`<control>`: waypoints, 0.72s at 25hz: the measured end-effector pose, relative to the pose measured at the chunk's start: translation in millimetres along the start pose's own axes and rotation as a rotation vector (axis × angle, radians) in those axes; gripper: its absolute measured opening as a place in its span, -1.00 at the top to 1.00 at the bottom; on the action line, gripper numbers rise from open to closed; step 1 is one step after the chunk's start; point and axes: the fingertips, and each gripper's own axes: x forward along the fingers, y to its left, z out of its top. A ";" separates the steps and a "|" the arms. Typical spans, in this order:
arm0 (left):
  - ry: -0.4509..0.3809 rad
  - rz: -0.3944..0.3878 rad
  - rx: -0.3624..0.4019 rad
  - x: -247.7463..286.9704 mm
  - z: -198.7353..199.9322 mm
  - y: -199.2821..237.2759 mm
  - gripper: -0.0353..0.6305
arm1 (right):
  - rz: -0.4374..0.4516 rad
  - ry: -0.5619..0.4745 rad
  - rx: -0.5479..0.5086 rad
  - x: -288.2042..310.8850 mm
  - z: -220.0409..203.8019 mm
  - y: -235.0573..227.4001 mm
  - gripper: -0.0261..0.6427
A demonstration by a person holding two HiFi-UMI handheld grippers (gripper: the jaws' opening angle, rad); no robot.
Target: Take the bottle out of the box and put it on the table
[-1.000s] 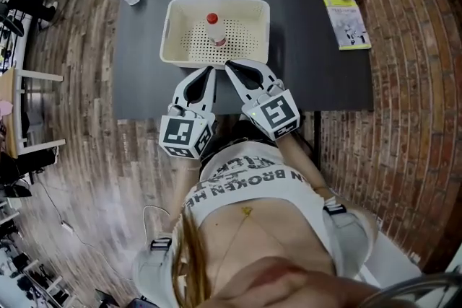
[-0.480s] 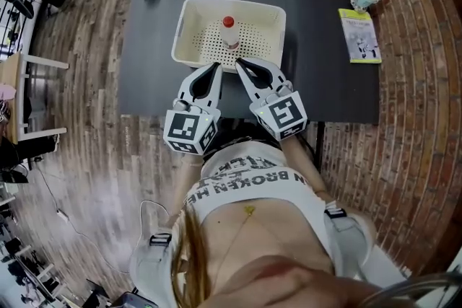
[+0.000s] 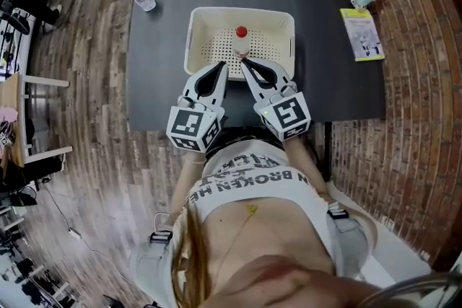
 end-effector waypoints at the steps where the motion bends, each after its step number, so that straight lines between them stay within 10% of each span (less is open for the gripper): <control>1: 0.002 -0.006 -0.004 -0.5 -0.4 4.8 0.89 | -0.004 0.002 -0.003 4.5 0.1 1.7 0.89; 18: 0.049 -0.151 -0.004 -1.2 -15.7 62.9 0.89 | -0.158 0.035 0.020 56.7 -15.2 9.8 0.89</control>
